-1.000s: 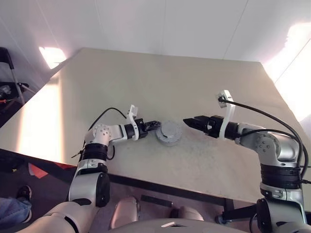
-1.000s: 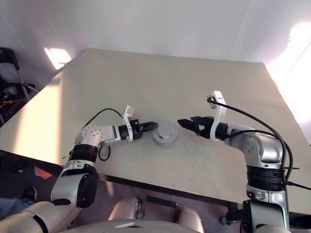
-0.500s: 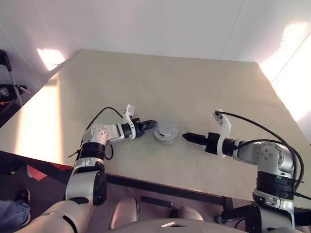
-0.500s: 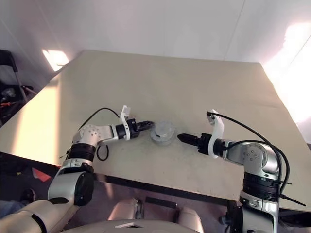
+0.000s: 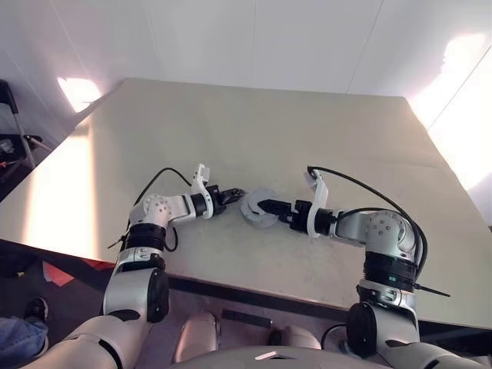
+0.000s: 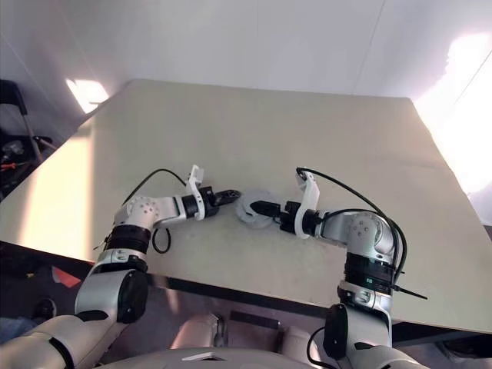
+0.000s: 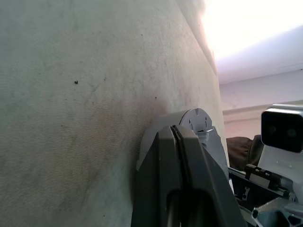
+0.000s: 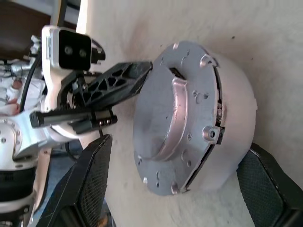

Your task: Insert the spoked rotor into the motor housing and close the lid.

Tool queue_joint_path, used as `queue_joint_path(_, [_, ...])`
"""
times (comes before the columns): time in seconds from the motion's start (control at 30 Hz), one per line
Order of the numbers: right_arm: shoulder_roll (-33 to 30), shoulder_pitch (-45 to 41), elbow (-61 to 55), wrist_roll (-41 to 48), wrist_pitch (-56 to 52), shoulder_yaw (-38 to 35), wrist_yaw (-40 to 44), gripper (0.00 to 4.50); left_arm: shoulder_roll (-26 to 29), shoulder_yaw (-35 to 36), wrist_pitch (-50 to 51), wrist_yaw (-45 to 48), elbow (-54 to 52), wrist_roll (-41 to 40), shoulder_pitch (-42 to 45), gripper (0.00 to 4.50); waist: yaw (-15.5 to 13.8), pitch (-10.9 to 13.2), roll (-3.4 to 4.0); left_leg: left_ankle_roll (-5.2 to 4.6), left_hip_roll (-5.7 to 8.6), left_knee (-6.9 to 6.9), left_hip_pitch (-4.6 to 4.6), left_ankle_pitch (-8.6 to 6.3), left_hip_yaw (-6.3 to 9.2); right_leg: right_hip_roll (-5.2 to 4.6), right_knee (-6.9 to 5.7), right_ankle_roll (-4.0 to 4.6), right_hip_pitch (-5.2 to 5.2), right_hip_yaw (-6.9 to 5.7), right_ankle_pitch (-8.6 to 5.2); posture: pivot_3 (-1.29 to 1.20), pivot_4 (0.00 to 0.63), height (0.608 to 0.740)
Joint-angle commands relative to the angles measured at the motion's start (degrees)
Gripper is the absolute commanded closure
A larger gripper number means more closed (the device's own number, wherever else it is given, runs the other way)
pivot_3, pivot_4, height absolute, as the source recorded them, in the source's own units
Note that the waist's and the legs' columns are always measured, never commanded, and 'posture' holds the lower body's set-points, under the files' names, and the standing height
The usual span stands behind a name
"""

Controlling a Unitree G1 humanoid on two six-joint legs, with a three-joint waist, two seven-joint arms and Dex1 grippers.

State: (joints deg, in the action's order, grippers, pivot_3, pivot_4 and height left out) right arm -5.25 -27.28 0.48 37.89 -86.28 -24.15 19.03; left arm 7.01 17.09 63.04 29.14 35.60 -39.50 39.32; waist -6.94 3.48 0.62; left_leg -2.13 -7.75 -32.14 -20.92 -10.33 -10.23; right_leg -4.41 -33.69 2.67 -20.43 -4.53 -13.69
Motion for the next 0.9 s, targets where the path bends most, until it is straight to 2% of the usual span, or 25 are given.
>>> queue_joint_path(0.03, [1.93,-2.87,-0.56,1.55,1.52,-0.47,-0.61,0.04,0.2,-0.25,0.11,-0.64,-0.43,0.82,-0.71,4.5,-0.01,0.0,0.0,0.0,0.0,0.02,-0.01,0.0,0.0,0.0,0.0,0.0,-0.01,0.0,0.0,0.0,0.0,0.74])
queue_joint_path(0.2, [2.72,-2.9,-0.73,1.91,1.92,-0.16,-1.15,0.04,0.41,-0.58,-0.53,-0.16,0.03,1.37,-0.63,4.5,-0.06,0.0,0.01,0.03,0.0,0.08,-0.08,0.02,0.0,0.02,-0.01,0.3,-0.1,0.0,0.18,0.0,0.0,0.74])
queue_joint_path(0.43, [2.94,-3.06,-1.19,2.51,2.49,0.05,-0.85,2.27,0.57,-0.8,-1.3,0.24,0.47,2.01,-0.55,4.5,-0.01,-0.01,0.03,0.09,-0.04,0.1,-0.08,0.05,0.0,0.06,-0.02,0.03,-0.14,0.0,0.02,0.0,0.0,0.74])
queue_joint_path(0.47, [2.89,-3.07,-1.24,2.58,2.59,0.12,-0.84,2.41,0.59,-0.83,-1.36,0.3,0.5,2.08,-0.55,4.5,-0.09,-0.01,0.04,0.09,-0.04,0.1,-0.07,0.06,0.0,0.06,-0.03,0.05,-0.14,0.0,0.03,0.0,0.0,0.74])
queue_joint_path(0.77, [2.84,-4.09,0.51,2.31,4.28,-0.58,-1.65,2.46,1.01,0.11,-3.84,0.62,1.27,2.68,-0.42,4.5,-0.15,-0.01,0.04,0.14,-0.04,0.11,-0.08,0.09,-0.01,0.06,-0.04,0.16,-0.14,0.01,0.1,0.0,0.0,0.74])
queue_joint_path(0.9, [4.2,-5.99,2.75,2.61,5.37,-4.51,-4.2,2.46,1.37,1.86,-6.34,0.47,1.7,2.21,-0.49,4.5,-0.04,-0.01,0.04,0.19,-0.04,0.11,-0.08,0.12,-0.01,0.06,-0.06,0.07,-0.16,0.01,0.05,0.0,0.0,0.74])
